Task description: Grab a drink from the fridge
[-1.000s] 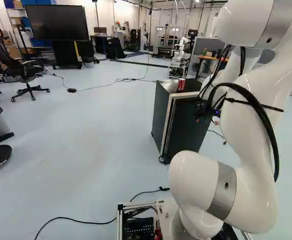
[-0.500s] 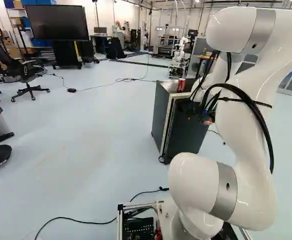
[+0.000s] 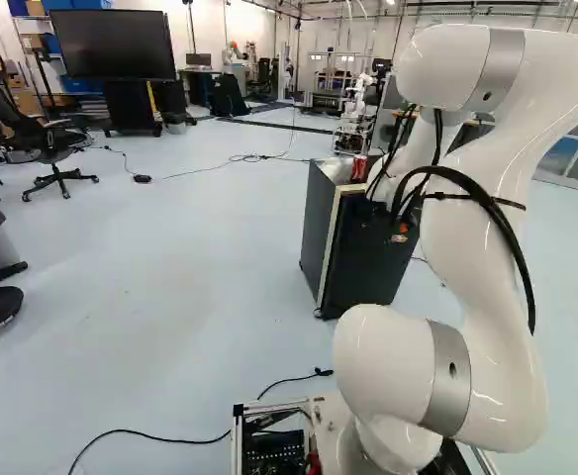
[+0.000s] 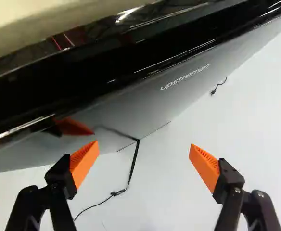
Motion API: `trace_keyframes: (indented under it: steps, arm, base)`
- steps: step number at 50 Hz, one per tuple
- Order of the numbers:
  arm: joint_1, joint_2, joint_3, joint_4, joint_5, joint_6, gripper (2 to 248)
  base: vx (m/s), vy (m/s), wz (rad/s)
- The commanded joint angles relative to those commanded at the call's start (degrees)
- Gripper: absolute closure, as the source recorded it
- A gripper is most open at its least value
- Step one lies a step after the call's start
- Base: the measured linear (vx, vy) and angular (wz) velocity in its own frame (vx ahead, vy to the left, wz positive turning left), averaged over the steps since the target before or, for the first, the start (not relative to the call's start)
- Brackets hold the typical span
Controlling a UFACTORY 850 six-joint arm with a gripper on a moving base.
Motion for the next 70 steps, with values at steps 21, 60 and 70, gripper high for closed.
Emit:
trace_keyframes:
  steps: [21,60,70]
  arm:
    - [0.0,0.0,0.0,0.0,0.9,0.0,3]
    - [0.4,-0.9,-1.3,0.0,0.9,0.0,3]
    - [0.5,-1.3,-1.8,0.0,0.9,0.0,3]
  base:
    - [0.000,0.000,0.000]
    - [0.000,0.000,0.000]
    - [0.000,0.000,0.000]
